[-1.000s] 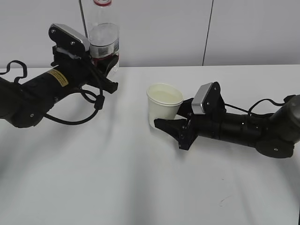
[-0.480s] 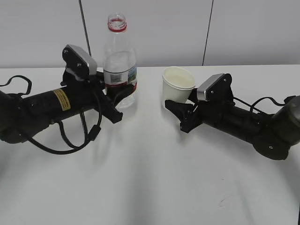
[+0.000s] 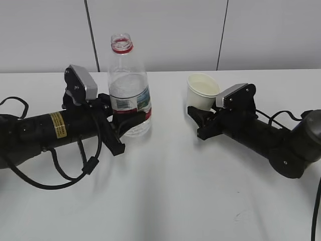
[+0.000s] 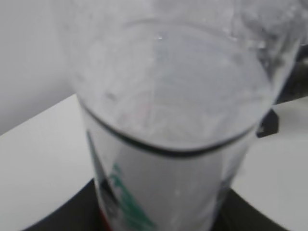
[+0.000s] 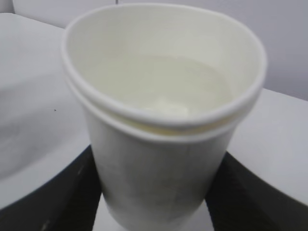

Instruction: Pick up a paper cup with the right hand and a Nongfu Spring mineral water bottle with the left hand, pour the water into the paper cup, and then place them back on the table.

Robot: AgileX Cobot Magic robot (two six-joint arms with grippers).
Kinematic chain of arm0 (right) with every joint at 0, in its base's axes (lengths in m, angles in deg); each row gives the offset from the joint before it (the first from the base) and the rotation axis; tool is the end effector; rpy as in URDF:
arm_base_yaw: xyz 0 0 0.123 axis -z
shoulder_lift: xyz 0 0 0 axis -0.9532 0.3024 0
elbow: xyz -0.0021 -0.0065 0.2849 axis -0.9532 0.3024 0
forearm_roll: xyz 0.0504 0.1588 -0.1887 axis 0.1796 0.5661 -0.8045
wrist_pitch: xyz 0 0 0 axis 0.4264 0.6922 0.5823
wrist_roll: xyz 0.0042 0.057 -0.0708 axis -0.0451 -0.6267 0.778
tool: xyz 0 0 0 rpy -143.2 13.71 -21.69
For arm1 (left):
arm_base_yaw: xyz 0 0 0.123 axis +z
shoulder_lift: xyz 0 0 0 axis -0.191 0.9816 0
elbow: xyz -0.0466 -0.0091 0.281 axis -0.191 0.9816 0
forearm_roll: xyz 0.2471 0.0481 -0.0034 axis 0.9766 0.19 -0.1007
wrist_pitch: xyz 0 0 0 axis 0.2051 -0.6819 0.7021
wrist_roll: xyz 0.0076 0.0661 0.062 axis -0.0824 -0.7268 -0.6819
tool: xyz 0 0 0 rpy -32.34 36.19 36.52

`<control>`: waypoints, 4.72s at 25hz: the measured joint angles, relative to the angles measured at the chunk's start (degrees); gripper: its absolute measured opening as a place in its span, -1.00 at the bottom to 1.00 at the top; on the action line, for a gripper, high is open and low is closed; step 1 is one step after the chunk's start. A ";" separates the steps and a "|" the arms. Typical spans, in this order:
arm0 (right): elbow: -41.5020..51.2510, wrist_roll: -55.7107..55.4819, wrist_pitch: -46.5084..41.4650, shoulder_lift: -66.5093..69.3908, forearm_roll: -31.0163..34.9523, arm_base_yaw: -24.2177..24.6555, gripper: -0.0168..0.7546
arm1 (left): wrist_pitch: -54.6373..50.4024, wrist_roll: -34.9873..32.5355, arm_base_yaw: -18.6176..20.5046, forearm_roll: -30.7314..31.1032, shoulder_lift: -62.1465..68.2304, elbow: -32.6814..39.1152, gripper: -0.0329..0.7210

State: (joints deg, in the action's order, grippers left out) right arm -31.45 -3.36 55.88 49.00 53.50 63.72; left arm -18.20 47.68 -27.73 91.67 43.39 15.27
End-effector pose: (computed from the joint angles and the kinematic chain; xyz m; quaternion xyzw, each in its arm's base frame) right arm 0.3857 0.0941 0.0718 -0.2336 0.7190 0.1524 0.6366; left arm 0.3224 -0.1586 0.1299 0.4128 0.6335 -0.2737 0.5944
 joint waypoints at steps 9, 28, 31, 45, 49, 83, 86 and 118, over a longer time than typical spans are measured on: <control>0.00 0.14 -0.14 0.29 1.58 0.00 0.21 | -0.05 3.92 0.00 8.85 0.05 0.00 -0.17; 0.00 2.05 -0.67 2.38 1.80 0.00 0.21 | 0.77 -1.00 0.00 5.52 6.31 0.00 -0.17; 0.00 2.05 -0.54 4.42 1.93 0.00 0.21 | 0.87 -2.63 0.00 4.61 7.03 0.00 -0.17; -0.10 2.84 0.15 4.92 2.14 0.00 0.54 | 2.22 -3.04 0.00 2.23 8.48 0.00 0.40; -0.10 2.84 0.82 4.92 2.23 0.00 0.72 | 2.22 -3.04 0.00 2.37 8.48 0.00 0.51; 8.22 11.46 1.10 1.53 18.43 1.09 0.61 | 0.70 -1.84 12.07 -8.81 7.23 6.23 0.55; 8.69 10.52 1.10 1.27 18.82 1.76 0.60 | 0.58 -2.03 12.07 -13.08 7.23 6.23 0.55; 5.60 -3.91 -41.71 -18.86 20.39 10.41 0.59 | -60.52 -25.75 12.10 -55.16 -9.00 -9.41 0.51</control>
State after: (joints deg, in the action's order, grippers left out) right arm -25.85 -7.27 14.17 30.15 73.90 74.12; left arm -78.72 21.92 -15.63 36.51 34.39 5.86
